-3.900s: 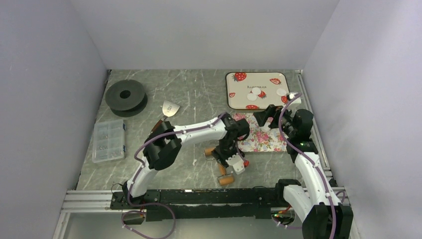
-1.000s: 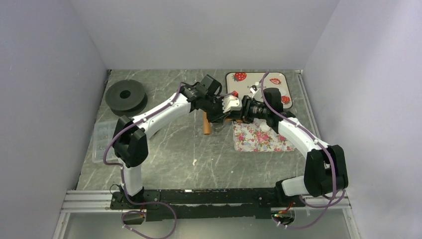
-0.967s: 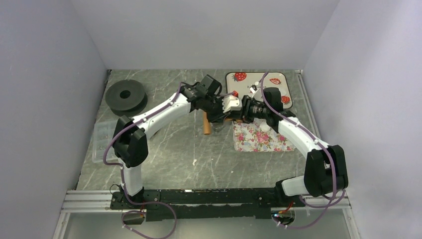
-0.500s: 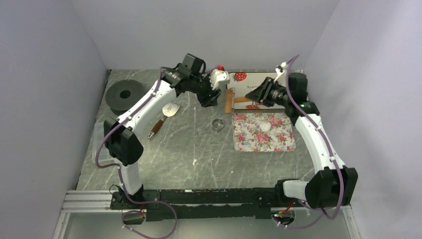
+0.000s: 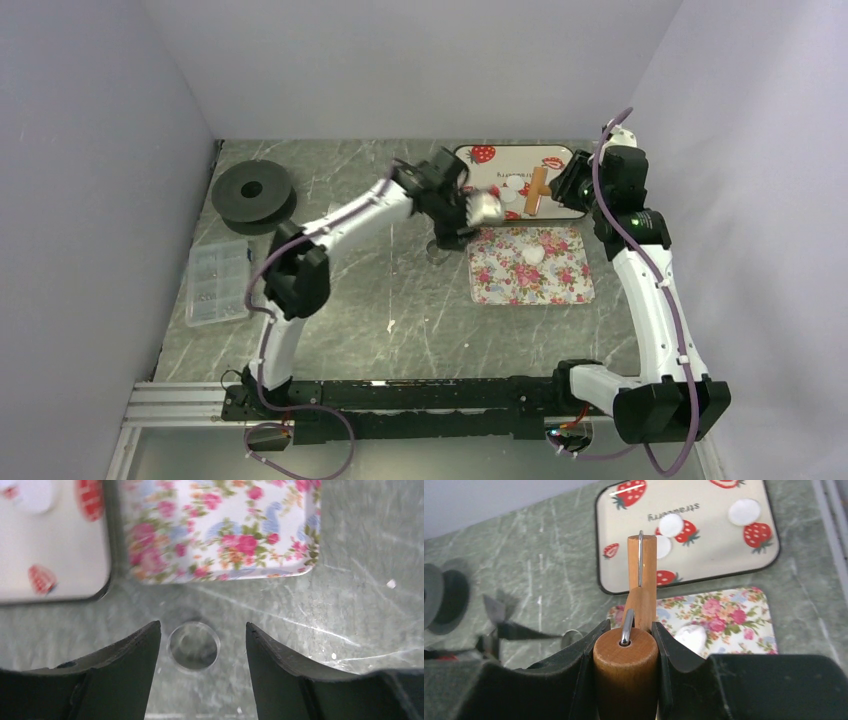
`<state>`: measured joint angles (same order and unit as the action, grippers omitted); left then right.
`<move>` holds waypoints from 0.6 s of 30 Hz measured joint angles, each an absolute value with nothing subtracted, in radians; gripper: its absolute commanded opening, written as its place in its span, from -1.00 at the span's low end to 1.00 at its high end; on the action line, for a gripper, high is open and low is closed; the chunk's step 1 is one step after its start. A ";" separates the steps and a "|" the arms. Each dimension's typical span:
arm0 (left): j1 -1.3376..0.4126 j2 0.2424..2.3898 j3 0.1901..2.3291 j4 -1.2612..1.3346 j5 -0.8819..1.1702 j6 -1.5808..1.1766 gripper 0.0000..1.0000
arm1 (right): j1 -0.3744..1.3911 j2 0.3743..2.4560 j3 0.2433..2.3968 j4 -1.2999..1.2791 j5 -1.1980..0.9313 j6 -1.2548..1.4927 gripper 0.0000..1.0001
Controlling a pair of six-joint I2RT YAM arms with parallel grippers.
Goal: Roll out the dumpling wrappers from the dough
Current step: Move the work surface to the center of the board.
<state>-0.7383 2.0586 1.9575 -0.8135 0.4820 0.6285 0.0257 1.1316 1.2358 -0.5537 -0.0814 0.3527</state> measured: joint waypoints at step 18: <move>-0.936 2.357 2.032 -0.955 0.334 1.343 0.11 | 0.025 1.076 1.182 -0.590 -0.019 0.303 -1.00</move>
